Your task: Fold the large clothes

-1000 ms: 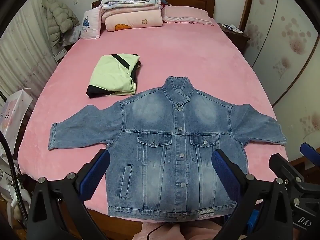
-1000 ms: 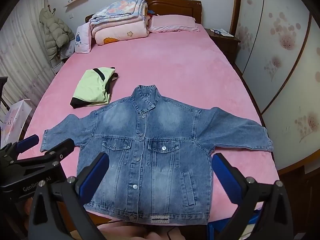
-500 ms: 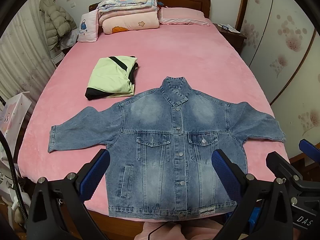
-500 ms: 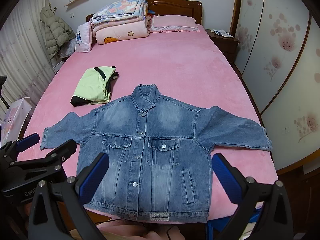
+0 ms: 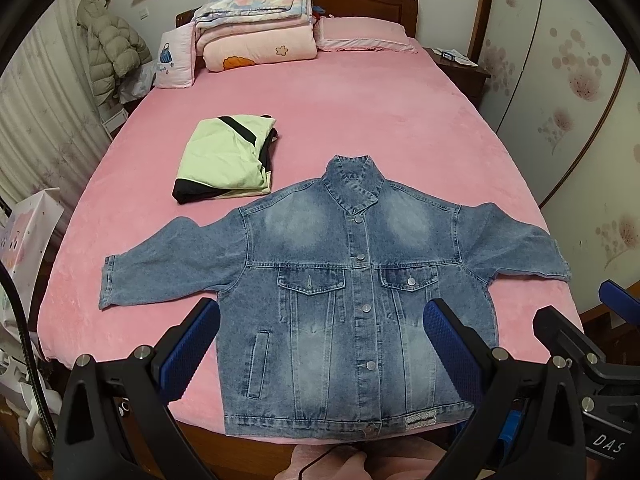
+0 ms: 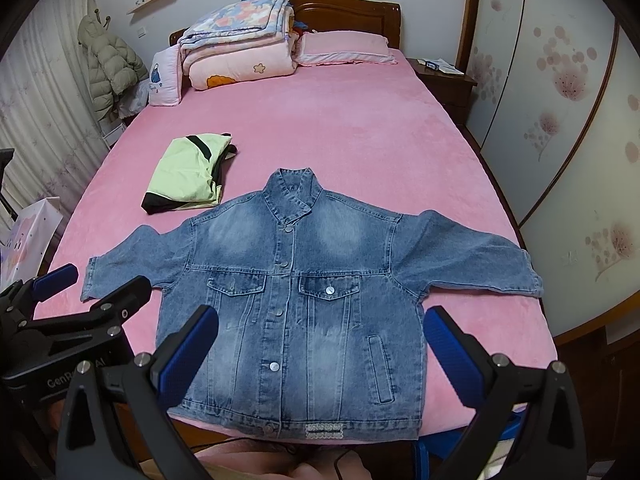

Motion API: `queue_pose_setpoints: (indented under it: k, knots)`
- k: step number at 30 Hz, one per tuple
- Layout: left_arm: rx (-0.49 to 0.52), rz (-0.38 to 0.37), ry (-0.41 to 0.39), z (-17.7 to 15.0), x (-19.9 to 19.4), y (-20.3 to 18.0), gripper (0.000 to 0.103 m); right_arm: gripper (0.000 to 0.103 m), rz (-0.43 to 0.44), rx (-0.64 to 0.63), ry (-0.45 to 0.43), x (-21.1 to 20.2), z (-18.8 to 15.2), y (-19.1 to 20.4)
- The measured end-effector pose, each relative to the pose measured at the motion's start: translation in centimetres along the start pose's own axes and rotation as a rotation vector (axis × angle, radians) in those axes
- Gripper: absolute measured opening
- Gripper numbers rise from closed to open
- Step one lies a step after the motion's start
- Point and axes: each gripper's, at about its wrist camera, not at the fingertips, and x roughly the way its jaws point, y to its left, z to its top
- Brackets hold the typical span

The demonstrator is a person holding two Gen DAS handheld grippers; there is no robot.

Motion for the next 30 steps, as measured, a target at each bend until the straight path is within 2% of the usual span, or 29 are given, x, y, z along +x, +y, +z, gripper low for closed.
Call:
queue_pose_setpoints:
  k: [30]
  knots:
    - [0.068, -0.058, -0.030, 1.7, 0.3, 3.7, 0.101, 0.103, -0.060, 0.080, -0.052, -0.4, -0.7, 3.5]
